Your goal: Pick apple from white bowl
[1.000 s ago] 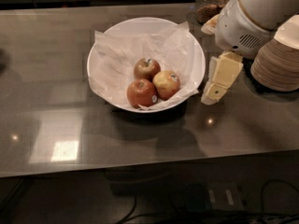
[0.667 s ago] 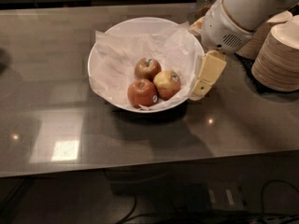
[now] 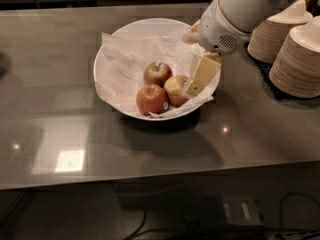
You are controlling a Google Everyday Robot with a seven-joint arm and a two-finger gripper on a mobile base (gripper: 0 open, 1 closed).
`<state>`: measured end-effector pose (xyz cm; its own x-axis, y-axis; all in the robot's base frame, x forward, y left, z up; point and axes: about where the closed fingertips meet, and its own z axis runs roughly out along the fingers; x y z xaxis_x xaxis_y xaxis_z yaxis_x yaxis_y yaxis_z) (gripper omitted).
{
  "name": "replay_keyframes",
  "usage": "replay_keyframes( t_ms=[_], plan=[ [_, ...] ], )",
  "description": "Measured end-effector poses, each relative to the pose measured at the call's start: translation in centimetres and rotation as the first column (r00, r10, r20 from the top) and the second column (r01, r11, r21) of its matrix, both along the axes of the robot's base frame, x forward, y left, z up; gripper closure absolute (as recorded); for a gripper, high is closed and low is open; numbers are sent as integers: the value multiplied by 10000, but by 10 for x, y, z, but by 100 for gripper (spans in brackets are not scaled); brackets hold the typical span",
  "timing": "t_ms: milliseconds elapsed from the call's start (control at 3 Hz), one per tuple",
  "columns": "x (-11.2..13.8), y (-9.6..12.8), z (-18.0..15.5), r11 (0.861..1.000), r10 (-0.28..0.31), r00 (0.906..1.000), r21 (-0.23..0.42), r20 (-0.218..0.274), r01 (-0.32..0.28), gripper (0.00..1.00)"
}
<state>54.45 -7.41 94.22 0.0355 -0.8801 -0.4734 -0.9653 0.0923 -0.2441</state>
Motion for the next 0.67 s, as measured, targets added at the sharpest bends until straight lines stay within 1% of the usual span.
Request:
replay_keyframes(
  t_ms=[333,667],
  plan=[
    [4,5,-3,9999,86,10000,54,-20,-85,19],
    [8,10,-8,9995,315,9994,-28,106,-315,18]
  ],
)
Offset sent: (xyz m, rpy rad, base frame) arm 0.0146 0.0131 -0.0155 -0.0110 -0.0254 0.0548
